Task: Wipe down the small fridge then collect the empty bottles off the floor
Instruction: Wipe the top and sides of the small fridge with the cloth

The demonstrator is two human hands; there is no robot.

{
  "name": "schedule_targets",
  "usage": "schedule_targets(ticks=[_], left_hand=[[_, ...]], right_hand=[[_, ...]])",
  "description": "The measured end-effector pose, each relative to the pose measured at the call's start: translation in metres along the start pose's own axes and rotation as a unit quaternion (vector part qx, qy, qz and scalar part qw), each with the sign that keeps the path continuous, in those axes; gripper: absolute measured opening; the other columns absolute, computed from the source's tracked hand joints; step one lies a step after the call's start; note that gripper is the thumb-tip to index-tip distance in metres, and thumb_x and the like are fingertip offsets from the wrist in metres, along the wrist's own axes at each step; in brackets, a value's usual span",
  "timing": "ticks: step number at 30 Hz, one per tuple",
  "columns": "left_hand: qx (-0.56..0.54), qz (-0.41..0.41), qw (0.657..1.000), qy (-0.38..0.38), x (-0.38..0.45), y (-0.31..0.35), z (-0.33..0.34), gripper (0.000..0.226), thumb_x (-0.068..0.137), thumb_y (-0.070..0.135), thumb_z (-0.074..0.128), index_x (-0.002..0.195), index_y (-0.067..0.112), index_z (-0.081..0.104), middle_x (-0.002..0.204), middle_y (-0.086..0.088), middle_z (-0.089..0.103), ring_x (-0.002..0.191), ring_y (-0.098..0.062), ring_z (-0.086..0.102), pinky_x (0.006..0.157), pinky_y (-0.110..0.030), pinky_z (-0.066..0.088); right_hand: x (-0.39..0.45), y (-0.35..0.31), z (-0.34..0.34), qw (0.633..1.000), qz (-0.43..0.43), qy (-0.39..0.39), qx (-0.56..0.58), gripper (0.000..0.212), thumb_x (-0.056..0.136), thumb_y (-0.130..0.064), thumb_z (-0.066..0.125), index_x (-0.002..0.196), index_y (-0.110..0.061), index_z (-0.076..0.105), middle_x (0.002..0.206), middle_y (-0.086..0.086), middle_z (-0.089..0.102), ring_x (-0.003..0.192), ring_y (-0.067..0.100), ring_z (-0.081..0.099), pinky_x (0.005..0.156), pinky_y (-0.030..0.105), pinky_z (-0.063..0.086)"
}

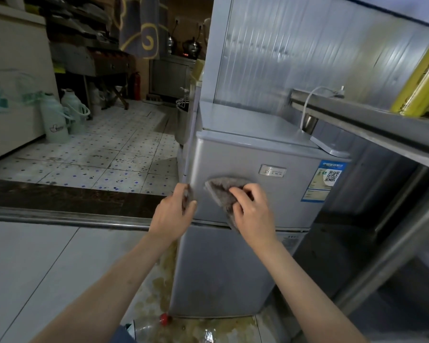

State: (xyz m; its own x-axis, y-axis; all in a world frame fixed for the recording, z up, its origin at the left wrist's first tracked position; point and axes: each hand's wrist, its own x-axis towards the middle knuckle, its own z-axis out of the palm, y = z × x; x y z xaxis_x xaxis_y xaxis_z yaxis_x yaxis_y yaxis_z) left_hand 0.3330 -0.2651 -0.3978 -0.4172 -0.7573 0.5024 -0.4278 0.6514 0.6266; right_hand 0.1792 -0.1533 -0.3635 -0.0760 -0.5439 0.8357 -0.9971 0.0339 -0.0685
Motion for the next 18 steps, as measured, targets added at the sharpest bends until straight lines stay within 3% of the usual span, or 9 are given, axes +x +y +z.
schedule_targets(ticks=[4,7,11,14,18], left_hand=[[-0.013,0.019,0.999,0.032,0.004,0.009,-0.003,0.054,0.089,0.030,0.054,0.136,0.019,0.030,0.113,-0.009,0.063,0.091,-0.029,0.064,0.076,-0.039,0.051],[-0.010,0.027,0.998,0.059,0.011,0.020,-0.007,0.061,0.090,0.031,0.054,0.142,0.021,0.025,0.124,-0.010,0.059,0.098,-0.030,0.063,0.076,-0.038,0.051],[-0.009,0.014,0.997,0.074,0.013,0.025,-0.007,0.059,0.089,0.031,0.055,0.140,0.022,0.027,0.124,-0.009,0.059,0.101,-0.031,0.062,0.078,-0.041,0.050],[-0.019,0.015,0.996,0.080,0.009,0.022,-0.003,0.057,0.089,0.029,0.055,0.139,0.022,0.029,0.122,-0.008,0.060,0.099,-0.028,0.063,0.077,-0.042,0.053],[-0.043,0.016,0.994,0.100,0.008,0.023,-0.001,0.054,0.088,0.024,0.059,0.137,0.020,0.036,0.115,-0.009,0.061,0.092,-0.029,0.062,0.080,-0.038,0.050]], right_hand=[[-0.018,0.009,-0.004,0.999,0.029,-0.028,-0.005,0.031,0.078,-0.010,0.043,0.098,-0.007,0.067,0.091,0.013,0.056,0.077,0.028,0.059,0.054,0.032,0.053],[-0.014,0.008,-0.011,0.998,0.067,-0.002,0.011,0.033,0.081,-0.012,0.042,0.101,-0.007,0.067,0.092,0.014,0.056,0.077,0.028,0.060,0.055,0.032,0.052],[-0.001,0.004,-0.018,0.996,0.085,0.027,0.024,0.032,0.082,-0.013,0.044,0.106,-0.007,0.065,0.096,0.013,0.055,0.079,0.027,0.059,0.061,0.032,0.051],[-0.006,0.002,-0.014,0.998,0.065,-0.004,0.013,0.032,0.082,-0.013,0.044,0.105,-0.009,0.065,0.095,0.013,0.055,0.078,0.027,0.059,0.055,0.029,0.049],[-0.027,0.012,-0.007,0.997,0.067,-0.039,-0.003,0.027,0.075,-0.002,0.060,0.101,-0.007,0.066,0.092,0.014,0.057,0.075,0.030,0.061,0.051,0.031,0.052]])
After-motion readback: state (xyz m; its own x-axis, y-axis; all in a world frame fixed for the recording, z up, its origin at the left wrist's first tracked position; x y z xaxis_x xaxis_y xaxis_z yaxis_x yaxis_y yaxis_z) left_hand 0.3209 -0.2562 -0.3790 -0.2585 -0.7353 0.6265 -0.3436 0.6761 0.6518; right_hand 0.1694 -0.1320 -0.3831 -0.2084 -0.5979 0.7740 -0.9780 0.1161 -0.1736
